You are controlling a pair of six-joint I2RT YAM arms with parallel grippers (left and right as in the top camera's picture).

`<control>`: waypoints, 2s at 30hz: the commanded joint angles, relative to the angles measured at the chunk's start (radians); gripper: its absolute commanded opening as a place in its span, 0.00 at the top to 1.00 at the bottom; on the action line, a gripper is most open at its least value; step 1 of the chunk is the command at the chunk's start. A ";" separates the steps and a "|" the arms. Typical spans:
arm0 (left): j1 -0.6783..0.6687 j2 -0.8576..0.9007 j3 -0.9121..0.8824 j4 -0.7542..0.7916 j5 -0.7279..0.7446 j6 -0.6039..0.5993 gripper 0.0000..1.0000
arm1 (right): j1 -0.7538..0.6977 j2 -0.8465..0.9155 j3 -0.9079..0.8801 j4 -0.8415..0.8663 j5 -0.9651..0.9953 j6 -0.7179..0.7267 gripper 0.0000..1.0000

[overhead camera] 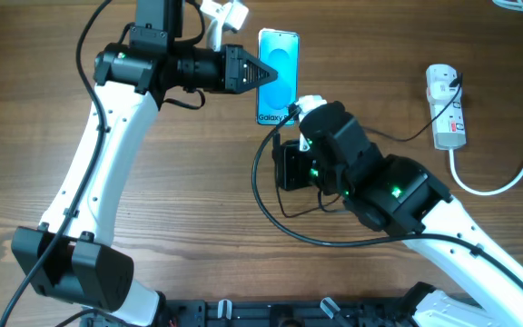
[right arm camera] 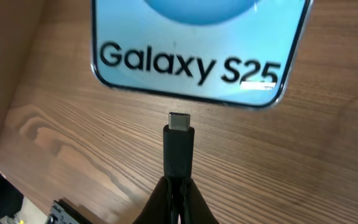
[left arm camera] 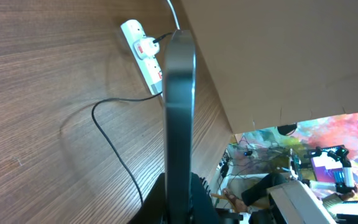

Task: Plug charger to phone and switch on socket
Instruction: 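Push the plug upward into the phone's bottom port with the right gripper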

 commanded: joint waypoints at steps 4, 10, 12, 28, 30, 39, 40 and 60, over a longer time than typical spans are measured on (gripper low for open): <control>0.003 -0.031 0.001 0.003 0.092 0.020 0.96 | -0.001 -0.016 0.031 0.007 0.006 0.015 0.96; 0.003 -0.031 0.001 0.000 0.092 0.020 0.96 | -0.001 -0.017 0.031 0.010 0.010 0.016 0.96; 0.003 -0.031 0.001 0.000 0.091 0.021 0.96 | -0.001 -0.017 0.031 0.011 0.010 0.016 0.96; 0.003 -0.031 0.001 0.007 0.072 0.024 0.96 | -0.001 -0.017 0.031 0.011 0.013 0.015 0.96; 0.003 -0.031 0.001 0.007 0.072 0.024 0.96 | -0.001 -0.017 0.031 0.011 0.020 0.014 0.96; 0.003 -0.031 0.001 0.008 0.067 0.025 0.96 | -0.001 -0.017 0.031 0.011 0.029 0.012 0.96; 0.003 -0.031 0.001 0.008 0.063 0.025 0.96 | -0.001 -0.017 0.031 0.011 0.029 0.013 0.96; 0.003 -0.031 0.001 0.007 0.061 0.027 0.96 | -0.001 -0.017 0.031 0.019 0.028 -0.008 0.96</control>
